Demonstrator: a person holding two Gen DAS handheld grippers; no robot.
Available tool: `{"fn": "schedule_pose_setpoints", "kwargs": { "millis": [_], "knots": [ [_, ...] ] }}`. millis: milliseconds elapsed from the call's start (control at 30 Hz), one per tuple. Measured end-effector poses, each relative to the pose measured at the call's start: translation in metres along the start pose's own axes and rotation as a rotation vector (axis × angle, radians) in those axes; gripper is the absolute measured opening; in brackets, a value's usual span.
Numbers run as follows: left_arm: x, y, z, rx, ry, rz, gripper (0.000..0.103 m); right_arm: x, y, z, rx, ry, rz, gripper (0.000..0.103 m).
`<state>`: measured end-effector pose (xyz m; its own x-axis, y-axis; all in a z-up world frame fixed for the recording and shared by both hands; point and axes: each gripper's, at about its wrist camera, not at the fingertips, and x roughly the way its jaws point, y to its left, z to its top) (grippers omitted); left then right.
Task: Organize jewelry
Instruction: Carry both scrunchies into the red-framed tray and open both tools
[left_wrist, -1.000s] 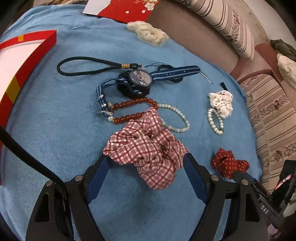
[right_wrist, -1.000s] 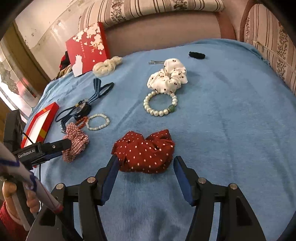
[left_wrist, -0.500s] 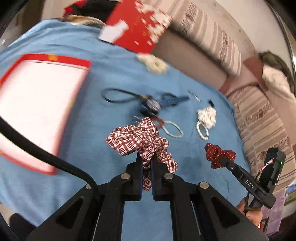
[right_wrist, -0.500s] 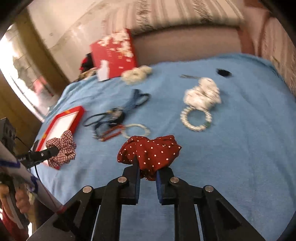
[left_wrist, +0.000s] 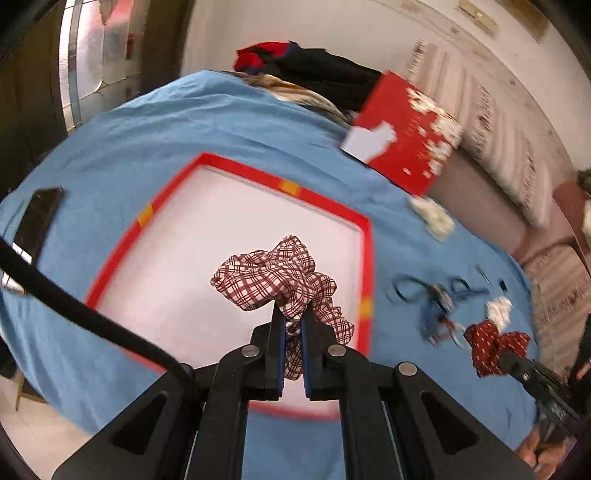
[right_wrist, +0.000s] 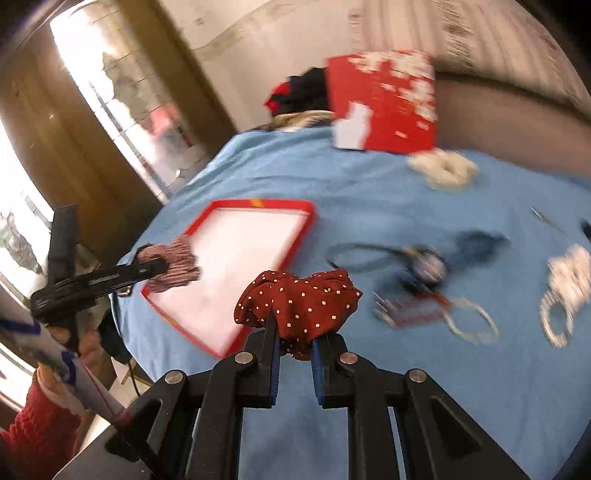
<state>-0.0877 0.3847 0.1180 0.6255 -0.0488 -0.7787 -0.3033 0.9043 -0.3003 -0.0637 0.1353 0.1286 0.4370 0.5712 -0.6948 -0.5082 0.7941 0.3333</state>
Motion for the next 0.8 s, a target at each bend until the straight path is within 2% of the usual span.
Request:
{"fn": "schedule_pose_setpoints", "kwargs": {
  "millis": [233, 467, 567, 633, 667, 733, 800],
  "knots": [
    [0.056, 0.043, 0.065, -0.012, -0.001, 0.101, 0.007, 0.09, 0.038, 0.059, -0.079, 0.035, -0.032, 0.016],
    [0.104, 0.077, 0.104, -0.028, 0.027, 0.167, 0.007, 0.166, 0.039, 0.089, -0.125, 0.075, -0.113, 0.017],
    [0.117, 0.082, 0.114, -0.024, 0.034, 0.192, 0.012, 0.188, 0.036, 0.096, -0.138, 0.083, -0.146, 0.027],
    [0.118, 0.083, 0.114, -0.024, 0.028, 0.196, 0.03, 0.199, 0.032, 0.098, -0.136, 0.11, -0.156, 0.043],
    [0.116, 0.082, 0.114, -0.02, 0.023, 0.194, 0.034, 0.199, 0.032, 0.097, -0.132, 0.114, -0.155, 0.049],
    [0.111, 0.081, 0.112, -0.014, 0.012, 0.19, 0.043, 0.189, 0.029, 0.096, -0.13, 0.1, -0.146, 0.052],
    [0.101, 0.079, 0.109, -0.008, -0.001, 0.183, 0.046, 0.171, 0.027, 0.092, -0.117, 0.074, -0.129, 0.062]
  ]
}}
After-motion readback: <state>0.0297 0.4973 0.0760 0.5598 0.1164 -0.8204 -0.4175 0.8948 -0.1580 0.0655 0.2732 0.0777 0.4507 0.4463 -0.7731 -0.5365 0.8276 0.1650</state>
